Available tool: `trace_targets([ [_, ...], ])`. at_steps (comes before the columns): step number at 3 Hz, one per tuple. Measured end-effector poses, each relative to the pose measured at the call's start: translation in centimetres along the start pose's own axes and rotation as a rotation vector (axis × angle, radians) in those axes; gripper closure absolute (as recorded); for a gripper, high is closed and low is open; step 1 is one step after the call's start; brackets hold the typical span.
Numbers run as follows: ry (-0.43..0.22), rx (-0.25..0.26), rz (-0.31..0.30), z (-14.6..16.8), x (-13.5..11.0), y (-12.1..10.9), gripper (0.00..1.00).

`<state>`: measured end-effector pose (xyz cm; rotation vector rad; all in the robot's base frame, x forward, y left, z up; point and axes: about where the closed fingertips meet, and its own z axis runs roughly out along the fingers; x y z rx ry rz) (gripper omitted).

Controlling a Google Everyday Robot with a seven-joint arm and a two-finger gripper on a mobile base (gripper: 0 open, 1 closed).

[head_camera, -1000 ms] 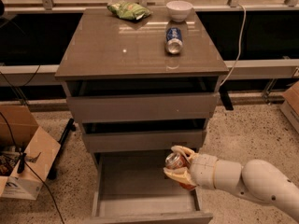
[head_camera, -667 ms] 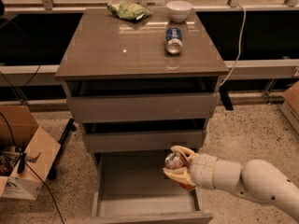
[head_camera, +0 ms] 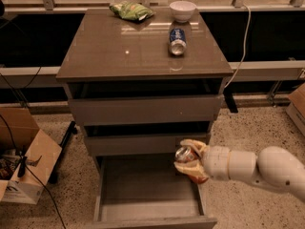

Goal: Pick coke can from bottom drawer and place on counter

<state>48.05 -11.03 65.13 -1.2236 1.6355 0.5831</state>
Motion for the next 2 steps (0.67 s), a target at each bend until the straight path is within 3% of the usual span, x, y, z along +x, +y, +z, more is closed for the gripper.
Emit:
trace_targets([
  [1,-0.036,-0.017,-0.052,-1.5,-2.7,-3.1,1.00],
  [2,-0.071,-0.004,-0.151,-3.2,-7.7,-6.4,1.00],
])
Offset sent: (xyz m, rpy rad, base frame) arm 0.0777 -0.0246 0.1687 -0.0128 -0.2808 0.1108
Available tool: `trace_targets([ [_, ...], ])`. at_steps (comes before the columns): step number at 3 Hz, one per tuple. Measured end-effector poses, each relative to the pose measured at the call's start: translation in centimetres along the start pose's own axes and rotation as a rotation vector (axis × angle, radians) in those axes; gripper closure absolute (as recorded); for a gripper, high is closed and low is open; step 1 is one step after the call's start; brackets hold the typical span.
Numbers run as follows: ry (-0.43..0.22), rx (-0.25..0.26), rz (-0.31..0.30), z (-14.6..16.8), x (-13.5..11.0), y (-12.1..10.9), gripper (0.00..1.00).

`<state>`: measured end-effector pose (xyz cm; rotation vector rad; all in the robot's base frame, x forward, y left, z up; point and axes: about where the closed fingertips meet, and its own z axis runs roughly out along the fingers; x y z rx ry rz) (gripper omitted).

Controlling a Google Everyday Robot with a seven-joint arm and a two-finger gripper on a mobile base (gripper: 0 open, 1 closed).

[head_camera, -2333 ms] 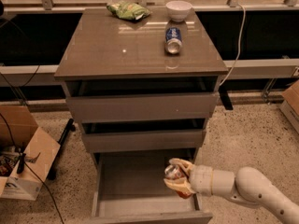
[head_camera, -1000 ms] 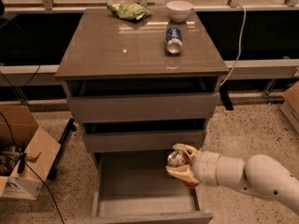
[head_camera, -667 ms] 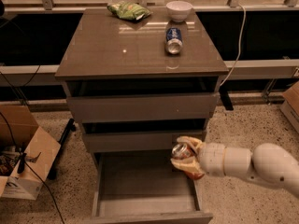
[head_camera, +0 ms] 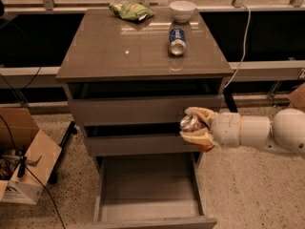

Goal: Pick coke can from bottom drawer and place on counter

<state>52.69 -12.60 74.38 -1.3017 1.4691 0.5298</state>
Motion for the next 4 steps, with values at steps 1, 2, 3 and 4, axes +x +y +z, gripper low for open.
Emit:
trace_targets([
  [1,-0.049,0.015,-0.167,-0.3,-7.4,-4.8,1.00],
  [2,-0.049,0.015,-0.167,-0.3,-7.4,-4.8,1.00],
  [3,-0.049,0.054,-0.191,-0.1,-8.5,-5.1,1.00],
  [4,-0.113,0.089,-0.258,0.9,-11.9,-6.2,1.00],
])
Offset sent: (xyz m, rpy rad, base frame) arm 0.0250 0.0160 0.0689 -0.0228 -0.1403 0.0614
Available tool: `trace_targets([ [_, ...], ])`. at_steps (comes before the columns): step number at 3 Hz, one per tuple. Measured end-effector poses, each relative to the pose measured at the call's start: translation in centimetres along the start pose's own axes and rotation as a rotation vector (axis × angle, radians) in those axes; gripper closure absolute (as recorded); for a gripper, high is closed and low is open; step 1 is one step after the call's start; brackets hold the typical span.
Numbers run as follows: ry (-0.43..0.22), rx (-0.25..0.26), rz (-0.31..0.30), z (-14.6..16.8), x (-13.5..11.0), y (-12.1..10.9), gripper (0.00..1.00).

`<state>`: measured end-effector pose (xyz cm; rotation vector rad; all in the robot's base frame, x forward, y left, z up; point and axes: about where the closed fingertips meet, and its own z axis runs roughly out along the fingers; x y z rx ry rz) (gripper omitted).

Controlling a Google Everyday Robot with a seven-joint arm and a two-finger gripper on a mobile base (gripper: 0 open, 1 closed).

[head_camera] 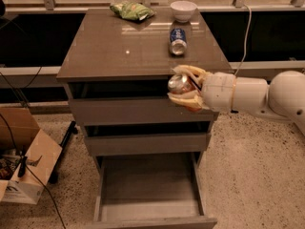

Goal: Pick coke can from bottom drawer and place on counter

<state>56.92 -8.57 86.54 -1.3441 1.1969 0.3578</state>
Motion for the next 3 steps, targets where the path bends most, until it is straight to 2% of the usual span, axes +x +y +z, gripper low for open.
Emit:
trace_targets([
  [1,-0.100,0.032,-0.107,2.5,-4.4,-2.9,1.00],
  [2,-0.174,0.048,-0.201,5.2,-8.0,-5.7,1.00],
  [3,-0.220,0.073,-0.261,7.7,-10.7,-8.2,1.00],
])
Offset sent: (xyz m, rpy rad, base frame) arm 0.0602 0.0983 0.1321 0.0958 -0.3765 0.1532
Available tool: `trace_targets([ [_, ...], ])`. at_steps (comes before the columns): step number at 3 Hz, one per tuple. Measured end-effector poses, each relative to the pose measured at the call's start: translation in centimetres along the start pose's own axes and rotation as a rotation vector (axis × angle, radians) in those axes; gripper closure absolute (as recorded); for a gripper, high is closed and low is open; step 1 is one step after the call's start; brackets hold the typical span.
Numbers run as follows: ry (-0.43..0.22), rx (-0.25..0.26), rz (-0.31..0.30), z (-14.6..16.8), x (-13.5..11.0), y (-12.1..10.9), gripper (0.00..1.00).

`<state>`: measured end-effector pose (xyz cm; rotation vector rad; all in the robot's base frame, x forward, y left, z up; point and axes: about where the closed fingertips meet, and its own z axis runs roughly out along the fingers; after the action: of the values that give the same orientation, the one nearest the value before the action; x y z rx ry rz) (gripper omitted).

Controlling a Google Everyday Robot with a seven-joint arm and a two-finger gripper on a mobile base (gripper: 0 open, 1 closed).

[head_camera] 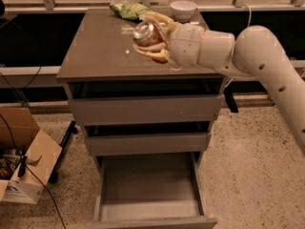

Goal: Pick coke can from bottom drawer and place on counter

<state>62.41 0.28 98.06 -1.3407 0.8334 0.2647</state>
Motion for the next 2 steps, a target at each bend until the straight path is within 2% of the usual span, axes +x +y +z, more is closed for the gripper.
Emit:
trace_targets([
  [1,0.008,0.070,-0.005,3.5,0.9,-2.6,1.00],
  [2,0.071,0.149,0.024,5.6,3.3,-4.3,1.00],
])
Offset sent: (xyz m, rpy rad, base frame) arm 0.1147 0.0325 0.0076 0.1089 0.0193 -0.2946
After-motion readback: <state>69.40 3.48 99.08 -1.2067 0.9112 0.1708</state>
